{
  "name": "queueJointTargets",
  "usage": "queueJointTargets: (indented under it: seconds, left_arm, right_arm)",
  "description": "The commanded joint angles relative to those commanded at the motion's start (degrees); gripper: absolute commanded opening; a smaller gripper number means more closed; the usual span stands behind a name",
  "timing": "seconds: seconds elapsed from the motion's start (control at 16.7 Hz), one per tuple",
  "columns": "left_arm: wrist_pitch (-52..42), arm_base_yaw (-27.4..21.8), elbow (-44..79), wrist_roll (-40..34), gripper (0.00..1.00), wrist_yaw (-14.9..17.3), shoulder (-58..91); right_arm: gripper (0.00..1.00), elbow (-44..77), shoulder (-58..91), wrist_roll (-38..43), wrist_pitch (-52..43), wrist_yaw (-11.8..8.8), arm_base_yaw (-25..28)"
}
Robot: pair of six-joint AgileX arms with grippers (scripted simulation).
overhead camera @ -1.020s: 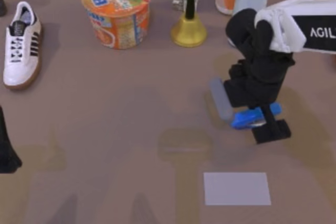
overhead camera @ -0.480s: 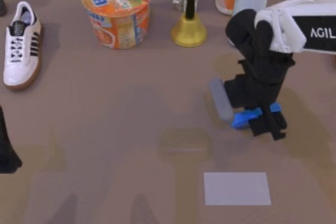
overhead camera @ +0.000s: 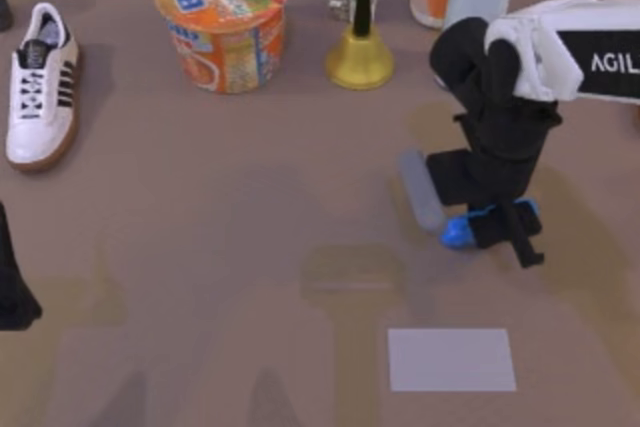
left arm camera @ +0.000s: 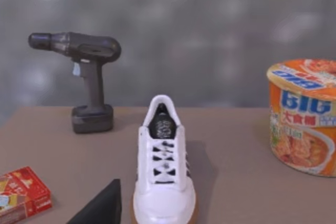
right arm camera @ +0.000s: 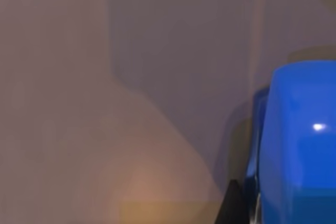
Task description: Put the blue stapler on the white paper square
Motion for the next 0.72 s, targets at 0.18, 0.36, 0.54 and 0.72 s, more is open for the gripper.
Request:
queueJointTargets:
  seconds: [0.18, 0.36, 0.54, 0.72]
  left_arm:
    - [0.0, 0.0, 0.0, 0.0, 1.0, 0.0, 0.0]
    - [0.0, 0.0, 0.0, 0.0, 1.0, 0.0, 0.0]
    - [0.0, 0.0, 0.0, 0.0, 1.0, 0.0, 0.0]
    - [0.0, 0.0, 0.0, 0.0, 1.0, 0.0, 0.0]
  right_arm:
    - [0.0, 0.0, 0.0, 0.0, 0.0, 0.0, 0.0]
    - [0.0, 1.0, -1.1, 0.3, -1.5, 0.0, -0.1]
    - [0.0, 5.5, -2.6, 0.4, -7.5, 0.0, -0.1]
    - [0.0, 11.0, -4.6, 0.1, -16.3, 0.0, 0.4]
